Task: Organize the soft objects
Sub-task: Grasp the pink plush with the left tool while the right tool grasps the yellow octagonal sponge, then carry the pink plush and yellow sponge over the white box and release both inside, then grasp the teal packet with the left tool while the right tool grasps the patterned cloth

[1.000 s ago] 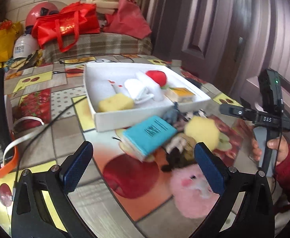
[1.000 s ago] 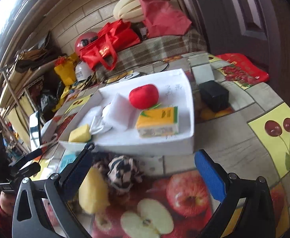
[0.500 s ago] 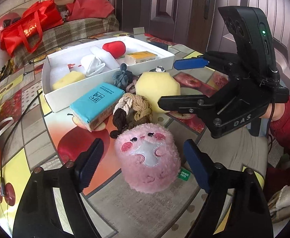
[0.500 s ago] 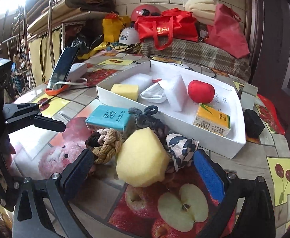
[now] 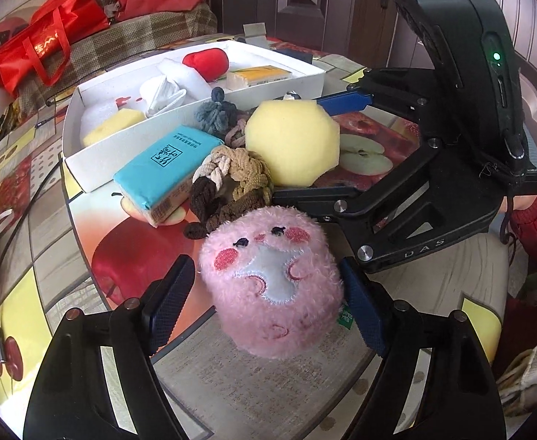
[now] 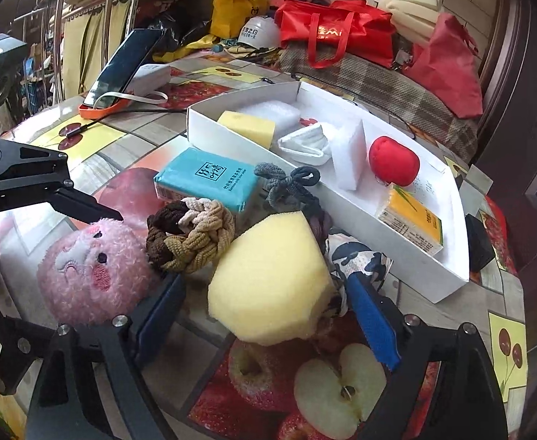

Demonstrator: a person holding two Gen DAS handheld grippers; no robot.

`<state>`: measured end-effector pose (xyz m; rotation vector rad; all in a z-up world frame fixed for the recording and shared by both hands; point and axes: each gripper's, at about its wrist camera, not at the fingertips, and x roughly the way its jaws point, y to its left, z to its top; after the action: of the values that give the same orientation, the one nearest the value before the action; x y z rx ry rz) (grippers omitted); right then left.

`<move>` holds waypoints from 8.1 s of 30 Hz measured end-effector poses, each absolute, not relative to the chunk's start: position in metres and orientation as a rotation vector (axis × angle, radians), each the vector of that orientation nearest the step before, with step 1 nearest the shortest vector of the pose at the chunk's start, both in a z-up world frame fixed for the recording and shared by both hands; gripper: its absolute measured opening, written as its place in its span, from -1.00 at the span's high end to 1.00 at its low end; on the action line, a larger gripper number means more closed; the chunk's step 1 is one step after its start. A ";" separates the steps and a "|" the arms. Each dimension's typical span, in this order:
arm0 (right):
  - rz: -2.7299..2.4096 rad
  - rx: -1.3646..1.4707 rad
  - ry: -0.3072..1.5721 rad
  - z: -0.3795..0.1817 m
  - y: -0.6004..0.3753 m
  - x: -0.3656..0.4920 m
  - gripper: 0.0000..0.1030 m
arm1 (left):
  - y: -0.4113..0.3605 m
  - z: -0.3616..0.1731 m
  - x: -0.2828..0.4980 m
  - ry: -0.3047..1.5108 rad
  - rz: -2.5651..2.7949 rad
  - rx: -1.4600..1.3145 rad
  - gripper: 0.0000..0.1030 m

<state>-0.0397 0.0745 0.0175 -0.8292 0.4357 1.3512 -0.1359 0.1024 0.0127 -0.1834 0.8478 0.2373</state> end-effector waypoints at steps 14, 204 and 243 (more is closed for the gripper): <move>1.353 -0.744 0.426 0.028 0.065 -0.034 0.14 | 0.102 0.015 -0.139 0.823 0.288 -0.166 -0.18; 0.996 -0.106 0.422 0.063 0.100 0.060 -1.00 | 0.231 0.059 -0.124 0.271 0.871 -0.400 -0.99; 1.191 -0.511 0.768 0.013 0.099 0.033 -0.12 | 0.208 0.014 -0.092 0.800 0.581 -0.342 -0.62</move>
<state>0.0329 0.0989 0.0128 -0.5107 0.7675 1.1908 -0.0921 0.2077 0.0139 -0.3417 0.7996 0.5809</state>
